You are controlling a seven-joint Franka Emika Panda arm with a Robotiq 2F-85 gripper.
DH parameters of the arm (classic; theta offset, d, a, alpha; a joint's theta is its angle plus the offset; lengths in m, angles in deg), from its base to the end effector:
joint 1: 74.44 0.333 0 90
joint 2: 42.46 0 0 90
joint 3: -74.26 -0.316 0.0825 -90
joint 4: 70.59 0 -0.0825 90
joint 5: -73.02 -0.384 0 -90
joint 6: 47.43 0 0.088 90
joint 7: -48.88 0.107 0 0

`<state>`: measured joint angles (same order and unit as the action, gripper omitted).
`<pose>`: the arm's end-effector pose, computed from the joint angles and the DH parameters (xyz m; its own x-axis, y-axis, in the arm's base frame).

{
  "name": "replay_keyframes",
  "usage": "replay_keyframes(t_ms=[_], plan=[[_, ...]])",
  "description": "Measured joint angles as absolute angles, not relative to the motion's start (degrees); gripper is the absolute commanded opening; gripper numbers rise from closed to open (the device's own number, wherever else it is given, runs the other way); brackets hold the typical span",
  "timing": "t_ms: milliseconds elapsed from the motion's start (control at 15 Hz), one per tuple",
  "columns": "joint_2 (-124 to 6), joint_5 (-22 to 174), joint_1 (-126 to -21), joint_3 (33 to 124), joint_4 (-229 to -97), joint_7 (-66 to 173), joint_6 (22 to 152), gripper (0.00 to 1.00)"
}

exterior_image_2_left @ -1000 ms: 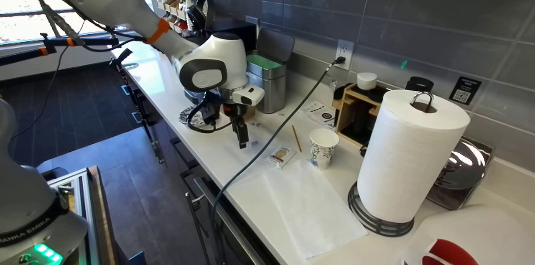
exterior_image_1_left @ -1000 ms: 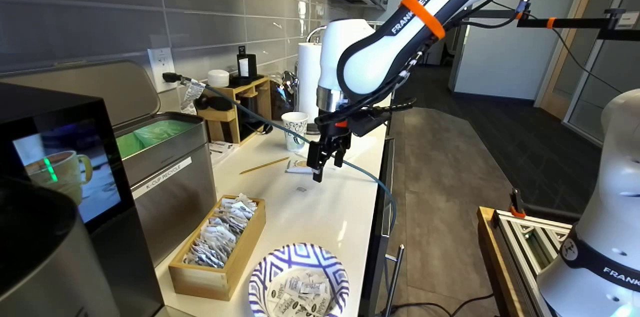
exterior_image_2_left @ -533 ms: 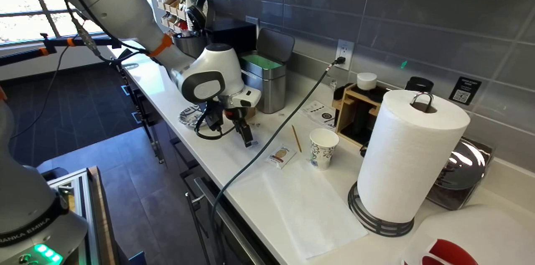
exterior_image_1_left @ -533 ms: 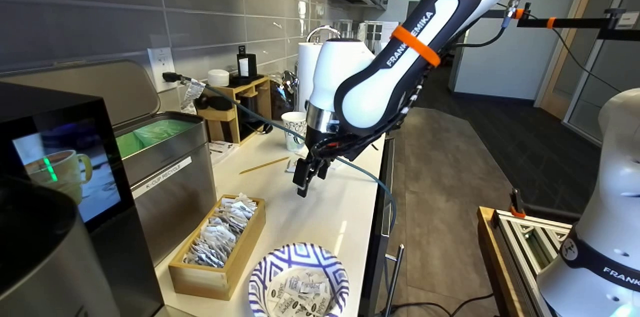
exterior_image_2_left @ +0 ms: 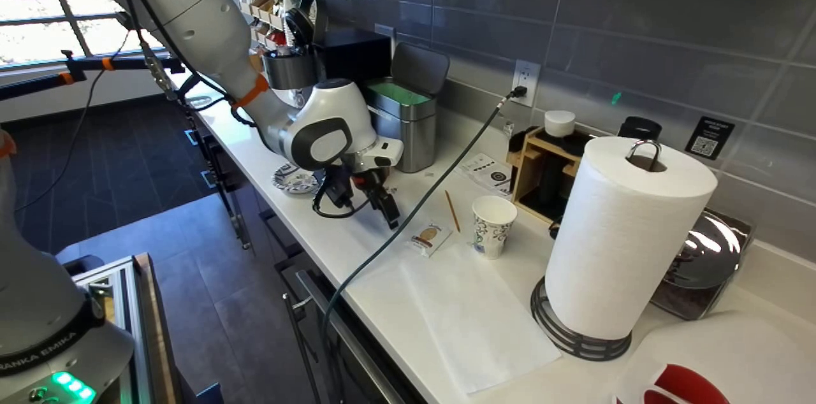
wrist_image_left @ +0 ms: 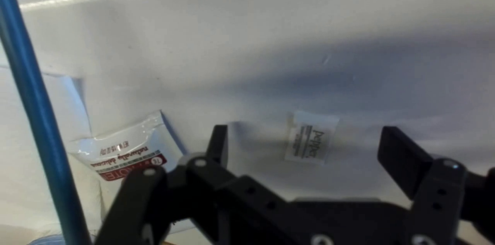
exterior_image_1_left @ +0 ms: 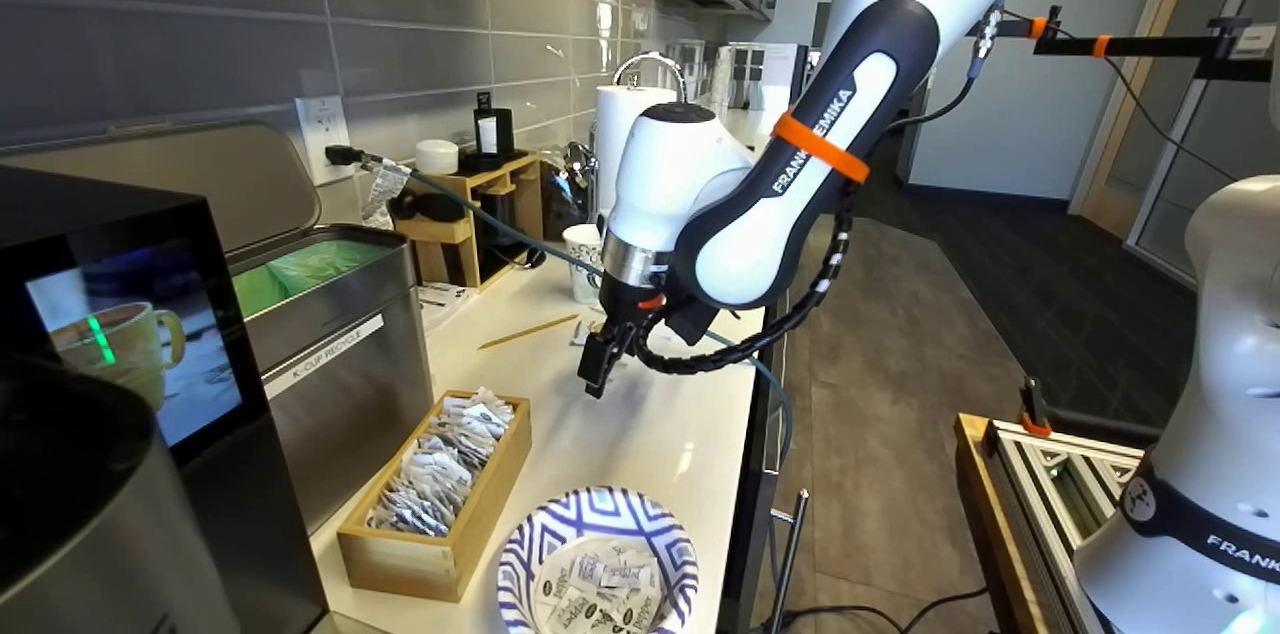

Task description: Move the white sachets to blue and white bowl

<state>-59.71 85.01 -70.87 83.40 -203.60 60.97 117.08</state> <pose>0.5440 -0.0420 0.2367 0.9631 -0.0841 0.2557 -0.1125 -0.9888 0.0983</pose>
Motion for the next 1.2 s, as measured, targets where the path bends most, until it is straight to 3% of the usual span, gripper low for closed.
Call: replay_keyframes(t_ms=[600,1200], plan=[[-59.29,87.8,-66.85,83.52,-197.81,63.83,101.33,1.0],[-61.1,87.18,-69.28,81.96,-194.64,63.32,100.31,1.0]])
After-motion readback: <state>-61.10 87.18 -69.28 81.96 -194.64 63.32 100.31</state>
